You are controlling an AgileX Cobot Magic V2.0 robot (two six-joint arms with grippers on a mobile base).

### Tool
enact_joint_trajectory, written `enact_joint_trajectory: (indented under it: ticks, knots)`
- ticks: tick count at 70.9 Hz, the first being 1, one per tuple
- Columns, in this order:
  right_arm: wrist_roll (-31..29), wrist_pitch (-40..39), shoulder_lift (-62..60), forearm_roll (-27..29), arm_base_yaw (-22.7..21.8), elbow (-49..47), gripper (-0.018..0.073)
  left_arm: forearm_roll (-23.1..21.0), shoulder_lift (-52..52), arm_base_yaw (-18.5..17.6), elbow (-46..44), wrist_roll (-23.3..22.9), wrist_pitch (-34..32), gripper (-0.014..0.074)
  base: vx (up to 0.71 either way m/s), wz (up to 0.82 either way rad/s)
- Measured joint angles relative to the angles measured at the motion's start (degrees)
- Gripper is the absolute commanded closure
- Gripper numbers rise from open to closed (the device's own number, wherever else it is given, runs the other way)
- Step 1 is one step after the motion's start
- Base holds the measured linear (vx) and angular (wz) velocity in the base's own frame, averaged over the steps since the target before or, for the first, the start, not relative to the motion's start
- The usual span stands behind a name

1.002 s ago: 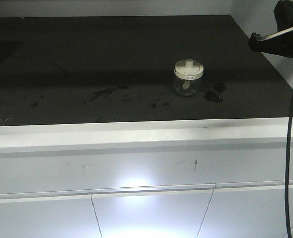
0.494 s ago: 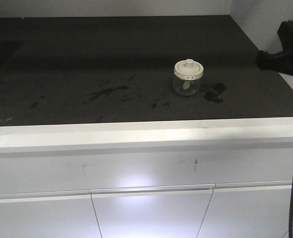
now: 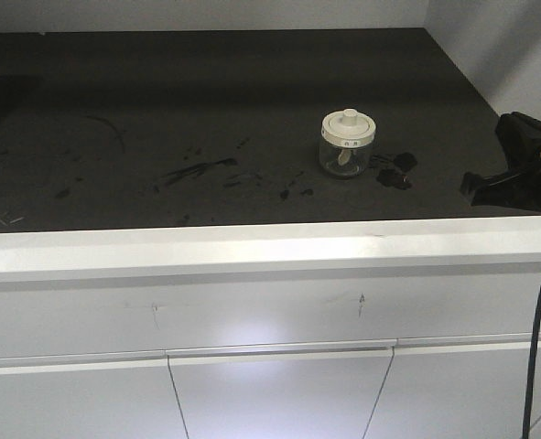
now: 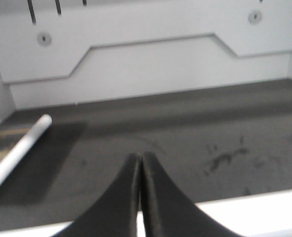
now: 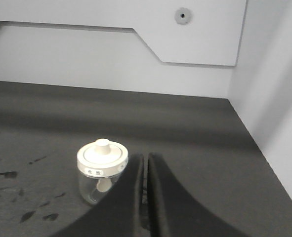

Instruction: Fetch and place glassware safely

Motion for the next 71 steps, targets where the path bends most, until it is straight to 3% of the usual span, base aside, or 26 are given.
enact_joint_trajectory:
  ticks: [16, 44, 54, 71]
  knots:
    - [3.92, -0.04, 0.0, -6.68, 0.0, 0.0, 0.056, 0.0, -9.18, 0.0, 5.52, 0.0, 4.45, 0.0603, 0.0, 0.0]
    - [4.99, -3.4, 1.02, -7.52, 0.0, -0.46, 0.0524, 0.0, -11.78, 0.0, 7.08, 0.0, 4.88, 0.0603, 0.0, 0.0]
    - [8.48, -3.53, 5.88, -7.64, 0.0, -3.77, 0.0408, 0.0, -11.78, 0.0, 7.08, 0.0, 4.88, 0.0603, 0.0, 0.0]
    - [10.49, -3.6, 18.42, -11.18, 0.0, -12.94, 0.0106, -0.19, -11.78, 0.0, 7.08, 0.0, 5.45, 0.0603, 0.0, 0.0]
